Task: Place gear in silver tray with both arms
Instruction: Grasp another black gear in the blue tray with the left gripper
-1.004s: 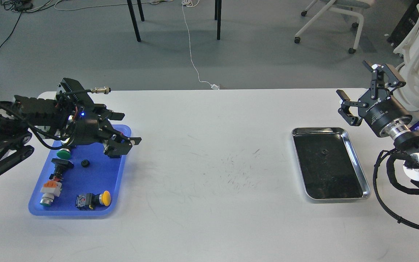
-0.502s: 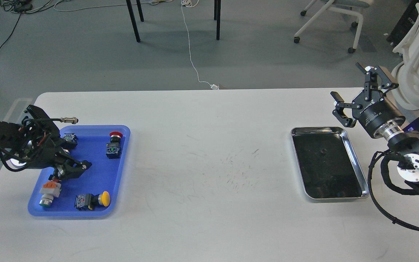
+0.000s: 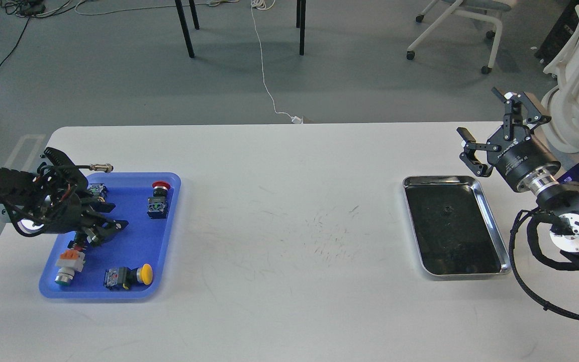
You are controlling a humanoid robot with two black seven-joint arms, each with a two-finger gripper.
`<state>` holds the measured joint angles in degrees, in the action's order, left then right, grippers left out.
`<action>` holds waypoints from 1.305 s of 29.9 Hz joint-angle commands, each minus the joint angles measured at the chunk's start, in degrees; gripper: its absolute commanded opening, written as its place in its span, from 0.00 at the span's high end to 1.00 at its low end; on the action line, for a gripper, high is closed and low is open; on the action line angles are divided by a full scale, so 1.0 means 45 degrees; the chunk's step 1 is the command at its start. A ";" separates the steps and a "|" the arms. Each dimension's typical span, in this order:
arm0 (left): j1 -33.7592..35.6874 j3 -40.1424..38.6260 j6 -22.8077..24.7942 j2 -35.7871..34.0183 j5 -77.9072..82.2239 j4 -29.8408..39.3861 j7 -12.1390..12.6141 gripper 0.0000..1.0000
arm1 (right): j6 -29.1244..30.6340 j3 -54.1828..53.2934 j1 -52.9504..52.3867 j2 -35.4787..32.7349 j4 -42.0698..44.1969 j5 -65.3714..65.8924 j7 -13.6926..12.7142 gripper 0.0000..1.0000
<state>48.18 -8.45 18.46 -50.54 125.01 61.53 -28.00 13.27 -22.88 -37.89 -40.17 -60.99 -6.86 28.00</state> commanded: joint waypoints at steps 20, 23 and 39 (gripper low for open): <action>-0.0004 0.0374 -0.0020 0.0821 -0.0001 -0.1095 0.0000 0.58 | -0.0018 -0.0032 0.0001 -0.0116 -0.0040 0.0000 -0.0001 0.03; -0.0024 0.0374 -0.0039 0.0841 -0.0001 -0.1095 0.0000 0.58 | -0.0018 -0.0032 0.0001 -0.0116 -0.0040 0.0000 -0.0001 0.03; -0.0239 0.0374 -0.0039 0.0938 -0.0001 -0.1388 0.0000 0.65 | 0.0001 -0.0032 0.0001 -0.0292 -0.0098 0.0020 -0.0001 0.03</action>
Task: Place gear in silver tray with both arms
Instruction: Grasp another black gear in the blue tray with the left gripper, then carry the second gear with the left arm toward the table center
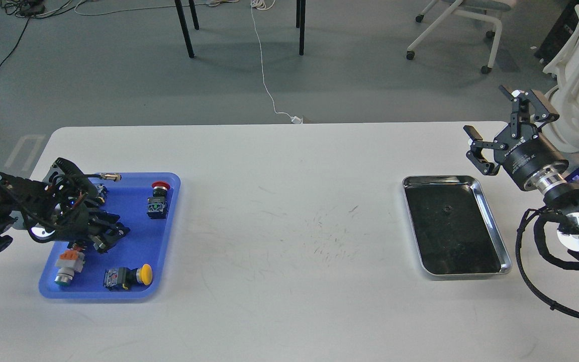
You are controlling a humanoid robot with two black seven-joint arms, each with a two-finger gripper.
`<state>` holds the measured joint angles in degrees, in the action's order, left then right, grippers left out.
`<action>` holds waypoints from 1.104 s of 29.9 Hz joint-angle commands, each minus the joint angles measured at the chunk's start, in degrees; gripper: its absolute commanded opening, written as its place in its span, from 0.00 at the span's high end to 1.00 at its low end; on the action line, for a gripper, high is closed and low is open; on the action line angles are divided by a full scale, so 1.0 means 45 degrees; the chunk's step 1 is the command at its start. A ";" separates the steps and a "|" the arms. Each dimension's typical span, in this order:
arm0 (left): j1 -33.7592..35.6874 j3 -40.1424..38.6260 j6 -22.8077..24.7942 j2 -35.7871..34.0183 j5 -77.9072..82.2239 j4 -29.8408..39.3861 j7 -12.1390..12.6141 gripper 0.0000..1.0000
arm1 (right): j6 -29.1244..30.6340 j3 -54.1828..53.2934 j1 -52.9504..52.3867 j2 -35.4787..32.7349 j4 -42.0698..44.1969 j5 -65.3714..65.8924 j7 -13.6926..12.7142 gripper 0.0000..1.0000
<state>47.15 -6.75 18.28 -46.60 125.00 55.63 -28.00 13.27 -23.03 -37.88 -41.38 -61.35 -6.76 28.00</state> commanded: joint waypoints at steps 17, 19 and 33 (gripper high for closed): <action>0.0069 -0.0063 -0.0292 0.0023 0.0001 -0.0097 0.0000 0.87 | 0.0001 -0.0096 -0.0001 -0.0044 -0.0018 -0.0001 -0.0001 0.03; 0.0206 -0.0179 -0.0292 -0.0035 0.0001 0.0137 0.0000 0.87 | 0.0001 -0.0096 -0.0001 -0.0044 -0.0018 -0.0001 -0.0001 0.03; 0.3974 -0.0219 0.0039 -0.0877 -0.0980 0.5039 0.0000 0.87 | 0.0020 -0.0058 -0.0936 -0.0122 -0.0019 0.0019 -0.0001 0.03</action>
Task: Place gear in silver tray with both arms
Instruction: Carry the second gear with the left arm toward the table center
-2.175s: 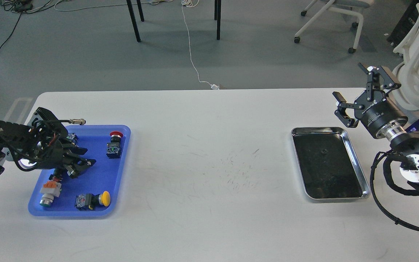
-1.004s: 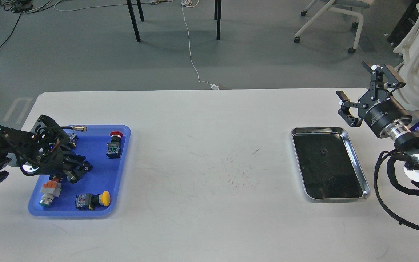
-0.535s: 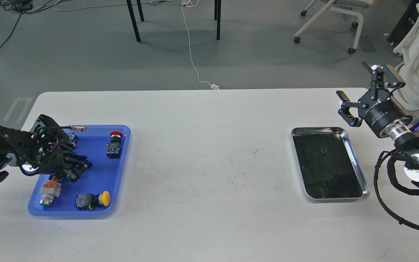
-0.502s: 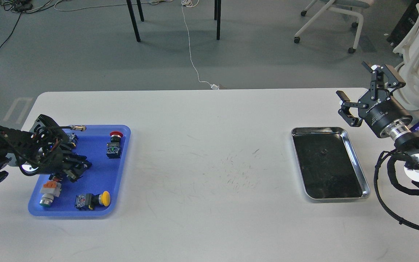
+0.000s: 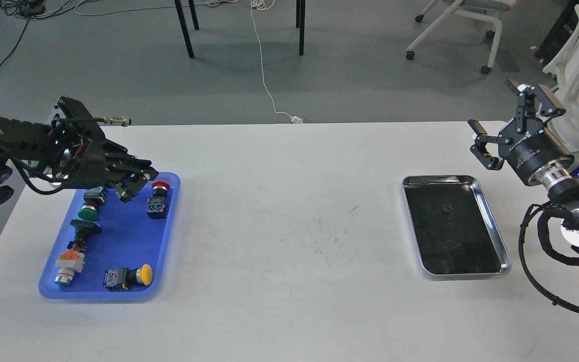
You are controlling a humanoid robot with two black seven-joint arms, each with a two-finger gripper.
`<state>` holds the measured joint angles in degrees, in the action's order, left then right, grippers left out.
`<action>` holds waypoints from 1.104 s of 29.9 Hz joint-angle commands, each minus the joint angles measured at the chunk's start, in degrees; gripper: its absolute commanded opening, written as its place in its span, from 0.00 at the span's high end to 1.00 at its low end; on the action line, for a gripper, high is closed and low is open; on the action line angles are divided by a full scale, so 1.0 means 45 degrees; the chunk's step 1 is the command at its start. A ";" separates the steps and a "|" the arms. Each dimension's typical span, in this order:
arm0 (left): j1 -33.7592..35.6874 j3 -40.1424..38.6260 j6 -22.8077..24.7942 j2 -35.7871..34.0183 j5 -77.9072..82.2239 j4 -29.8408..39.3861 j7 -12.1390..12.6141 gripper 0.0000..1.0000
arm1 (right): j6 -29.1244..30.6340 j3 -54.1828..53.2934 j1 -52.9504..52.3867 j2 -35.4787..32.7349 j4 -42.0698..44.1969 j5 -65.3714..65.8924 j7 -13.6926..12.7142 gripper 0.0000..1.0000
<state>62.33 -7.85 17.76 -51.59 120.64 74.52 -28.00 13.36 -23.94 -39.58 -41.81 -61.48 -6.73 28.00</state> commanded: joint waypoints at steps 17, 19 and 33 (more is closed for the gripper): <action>0.1032 0.0570 0.1659 0.6227 0.0969 -0.0288 0.0000 0.86 | 0.0000 0.5923 -0.8154 0.1047 0.0049 0.1028 0.0000 0.03; 0.1090 0.0960 0.1659 0.6754 0.0969 -0.0757 0.0000 0.86 | -0.0020 0.6119 -0.8448 0.1302 0.0165 0.1047 0.0000 0.03; 0.1032 0.2661 0.1639 1.0856 0.0969 -0.3570 0.0000 0.86 | -0.0176 0.6843 -0.8509 0.1890 0.0420 0.1106 0.0000 0.03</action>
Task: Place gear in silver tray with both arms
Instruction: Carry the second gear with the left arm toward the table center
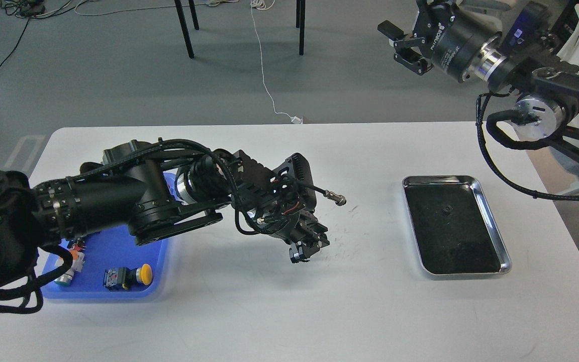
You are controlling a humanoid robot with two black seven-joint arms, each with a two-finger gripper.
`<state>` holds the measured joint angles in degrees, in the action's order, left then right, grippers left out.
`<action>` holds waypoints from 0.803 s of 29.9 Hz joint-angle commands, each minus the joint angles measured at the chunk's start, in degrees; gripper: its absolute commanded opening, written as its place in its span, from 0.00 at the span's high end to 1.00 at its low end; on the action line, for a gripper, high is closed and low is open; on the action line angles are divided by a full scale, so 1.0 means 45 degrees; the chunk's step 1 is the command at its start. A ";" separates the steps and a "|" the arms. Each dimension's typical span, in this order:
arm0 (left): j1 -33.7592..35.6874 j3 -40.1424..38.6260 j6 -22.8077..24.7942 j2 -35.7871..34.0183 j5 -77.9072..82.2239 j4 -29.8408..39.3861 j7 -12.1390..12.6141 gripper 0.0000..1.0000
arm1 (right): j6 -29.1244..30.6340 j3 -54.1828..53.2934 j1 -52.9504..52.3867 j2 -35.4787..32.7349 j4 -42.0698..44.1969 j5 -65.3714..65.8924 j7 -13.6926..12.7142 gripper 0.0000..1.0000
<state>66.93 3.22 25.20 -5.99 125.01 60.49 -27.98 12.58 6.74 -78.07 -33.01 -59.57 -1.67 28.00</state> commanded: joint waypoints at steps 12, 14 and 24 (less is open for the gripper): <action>-0.0029 0.0280 -0.0093 0.1331 -0.0003 -0.2093 -0.0005 0.86 | -0.0003 0.0065 0.0143 -0.0164 -0.0005 -0.0020 0.0000 0.03; -0.0087 0.0299 -0.0093 0.1331 -0.0003 -0.2133 -0.0005 0.86 | -0.0003 0.0065 0.0162 -0.0164 -0.0005 -0.0020 0.0000 0.03; -0.0185 0.0651 -0.0112 0.1331 -0.0003 -0.2368 -0.0005 0.72 | -0.0003 0.0046 0.0162 -0.0300 -0.0025 -0.0020 0.0000 0.03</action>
<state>66.24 6.12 24.62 0.00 125.00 49.91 -28.00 12.56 6.96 -77.34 -34.19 -59.62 -1.76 28.00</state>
